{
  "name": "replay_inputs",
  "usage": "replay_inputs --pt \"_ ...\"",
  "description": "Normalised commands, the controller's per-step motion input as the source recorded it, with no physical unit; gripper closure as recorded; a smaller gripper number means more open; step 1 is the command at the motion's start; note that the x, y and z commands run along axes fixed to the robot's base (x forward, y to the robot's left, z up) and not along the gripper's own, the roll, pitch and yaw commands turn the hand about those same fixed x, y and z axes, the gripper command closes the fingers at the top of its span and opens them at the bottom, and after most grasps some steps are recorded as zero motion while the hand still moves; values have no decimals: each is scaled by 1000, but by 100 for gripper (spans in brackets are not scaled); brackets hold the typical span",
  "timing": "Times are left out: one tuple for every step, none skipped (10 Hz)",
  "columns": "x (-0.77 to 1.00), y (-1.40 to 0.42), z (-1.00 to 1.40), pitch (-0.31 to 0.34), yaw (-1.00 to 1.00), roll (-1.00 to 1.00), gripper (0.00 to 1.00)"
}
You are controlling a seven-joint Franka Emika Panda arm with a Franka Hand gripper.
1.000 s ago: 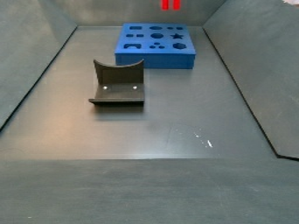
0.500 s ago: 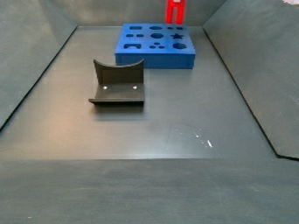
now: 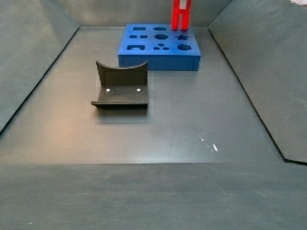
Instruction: Insert the square-circle object.
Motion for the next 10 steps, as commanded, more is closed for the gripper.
replay_inputs --pt "80 -157 -469 33 0 74 100" --pt "146 -146 -494 53 -140 113 100" --pt "180 -146 -503 81 -249 106 100" --pt "57 -111 -577 44 -220 86 100" --pt "0 0 -731 3 -80 67 100" --pt "-271 106 -709 0 0 31 100" --pt "-369 134 -449 0 0 79 100" --pt "-266 134 -320 0 0 106 100" --pt "-211 89 -340 0 0 144 100" --pt "-97 0 -874 -59 0 20 100"
